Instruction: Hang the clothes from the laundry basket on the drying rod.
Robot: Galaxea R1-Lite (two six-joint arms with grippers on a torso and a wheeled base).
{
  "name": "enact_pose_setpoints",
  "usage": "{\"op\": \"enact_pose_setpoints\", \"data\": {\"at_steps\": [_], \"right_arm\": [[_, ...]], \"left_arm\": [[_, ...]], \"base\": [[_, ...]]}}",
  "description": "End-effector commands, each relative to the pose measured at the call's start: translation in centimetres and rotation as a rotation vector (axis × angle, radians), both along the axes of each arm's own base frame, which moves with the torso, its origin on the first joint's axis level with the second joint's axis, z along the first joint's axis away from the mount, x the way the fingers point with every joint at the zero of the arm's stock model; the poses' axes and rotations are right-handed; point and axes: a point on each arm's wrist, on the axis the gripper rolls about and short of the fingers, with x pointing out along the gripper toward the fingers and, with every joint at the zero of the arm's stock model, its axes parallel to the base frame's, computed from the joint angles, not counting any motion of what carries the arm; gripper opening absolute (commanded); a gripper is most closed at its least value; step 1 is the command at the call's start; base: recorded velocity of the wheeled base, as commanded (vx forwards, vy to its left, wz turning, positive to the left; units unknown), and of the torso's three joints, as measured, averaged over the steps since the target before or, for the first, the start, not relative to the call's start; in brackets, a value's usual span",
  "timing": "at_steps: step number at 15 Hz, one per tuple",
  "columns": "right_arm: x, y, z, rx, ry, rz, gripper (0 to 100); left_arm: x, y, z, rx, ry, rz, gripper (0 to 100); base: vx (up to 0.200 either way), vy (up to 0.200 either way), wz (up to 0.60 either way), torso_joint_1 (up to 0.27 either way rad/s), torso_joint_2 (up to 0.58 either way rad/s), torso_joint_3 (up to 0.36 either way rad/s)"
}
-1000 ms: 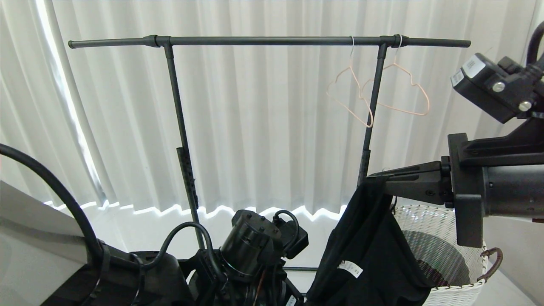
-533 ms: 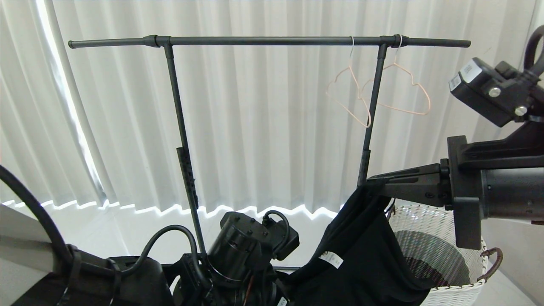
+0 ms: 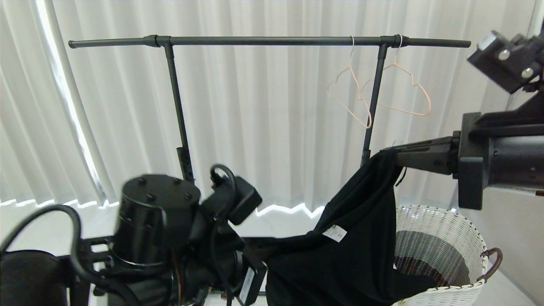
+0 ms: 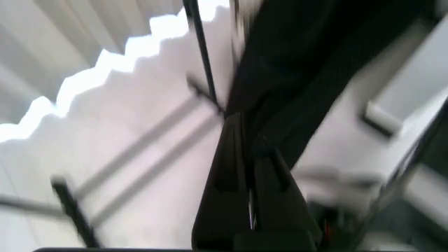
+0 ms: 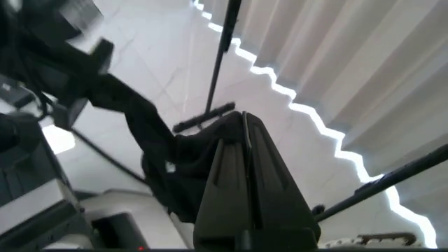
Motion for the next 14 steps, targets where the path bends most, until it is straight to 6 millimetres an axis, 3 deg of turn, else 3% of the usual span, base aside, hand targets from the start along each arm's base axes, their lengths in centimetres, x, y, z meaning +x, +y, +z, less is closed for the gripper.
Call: {"op": "enact_pose_setpoints", "data": {"at_steps": [1, 4, 7, 11, 14], "right_arm": [[0.3, -0.3, 2.1, 0.050, -0.051, -0.020, 0], [0.8, -0.1, 4.5, 0.100, -0.108, -0.028, 0], [1.6, 0.6, 5.1, 0.109, -0.118, -0.028, 0], [2.4, 0.8, 3.8, 0.062, -0.073, -0.044, 0], [2.3, 0.5, 3.3, 0.041, -0.053, -0.053, 0]], "left_arm": [[0.2, 1.8, 7.8, -0.179, -0.191, 0.059, 0], [1.6, 3.0, 13.7, -0.246, -0.280, 0.127, 0], [2.6, 4.4, 17.1, -0.274, -0.335, 0.198, 0], [2.5, 6.2, 14.9, -0.059, -0.251, 0.234, 0], [2.8, 6.2, 14.2, 0.065, -0.280, 0.241, 0]], "base": [[0.000, 0.000, 0.00, 0.000, 0.00, 0.000], [0.000, 0.000, 0.00, 0.000, 0.00, 0.000], [0.000, 0.000, 0.00, 0.000, 0.00, 0.000], [0.000, 0.000, 0.00, 0.000, 0.00, 0.000], [0.000, 0.000, 0.00, 0.000, 0.00, 0.000]]}}
